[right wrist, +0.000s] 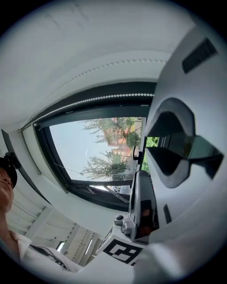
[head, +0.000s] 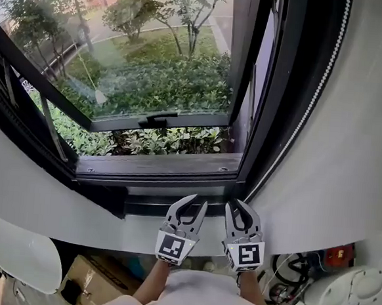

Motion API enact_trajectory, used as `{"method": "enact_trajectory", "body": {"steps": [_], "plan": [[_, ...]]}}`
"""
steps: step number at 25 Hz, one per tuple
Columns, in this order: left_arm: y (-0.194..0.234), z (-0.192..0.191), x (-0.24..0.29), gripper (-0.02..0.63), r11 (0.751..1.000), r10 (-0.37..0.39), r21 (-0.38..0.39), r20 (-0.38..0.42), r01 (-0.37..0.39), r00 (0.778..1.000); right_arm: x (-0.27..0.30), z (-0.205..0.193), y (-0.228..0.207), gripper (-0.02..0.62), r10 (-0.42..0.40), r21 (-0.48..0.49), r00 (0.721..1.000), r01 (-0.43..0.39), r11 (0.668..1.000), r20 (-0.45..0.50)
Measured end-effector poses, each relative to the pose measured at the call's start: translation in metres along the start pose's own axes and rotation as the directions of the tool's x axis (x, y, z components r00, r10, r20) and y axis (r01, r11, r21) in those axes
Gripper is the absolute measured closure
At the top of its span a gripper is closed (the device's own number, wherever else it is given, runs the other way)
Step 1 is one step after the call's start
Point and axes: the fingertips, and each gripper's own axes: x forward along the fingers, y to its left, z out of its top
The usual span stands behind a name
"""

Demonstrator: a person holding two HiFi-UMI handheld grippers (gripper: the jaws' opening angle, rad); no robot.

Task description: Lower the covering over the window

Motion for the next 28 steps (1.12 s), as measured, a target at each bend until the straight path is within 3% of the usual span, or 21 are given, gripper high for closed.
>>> {"method": "enact_trajectory", "body": {"steps": [10,20,28], "plan": [[-0.015,0.003,0.026,0.517,0.986,-0.169,0.001,0.036,0.169,0.985,-0.008,-0.001,-0.01,0.529,-0.139,-0.005,0.99,0.139,0.99,-0.019],[-0.052,0.002,0.051,0.516,0.946,-0.323,-0.015,0.039,0.323,0.946,-0.027,-0.004,-0.025,0.528,-0.255,-0.019,0.966,0.255,0.967,-0.051],[-0.078,0.002,0.072,0.516,0.919,-0.392,-0.021,0.047,0.394,0.919,-0.042,-0.012,-0.038,0.525,-0.325,-0.019,0.941,0.325,0.945,-0.092]]}}
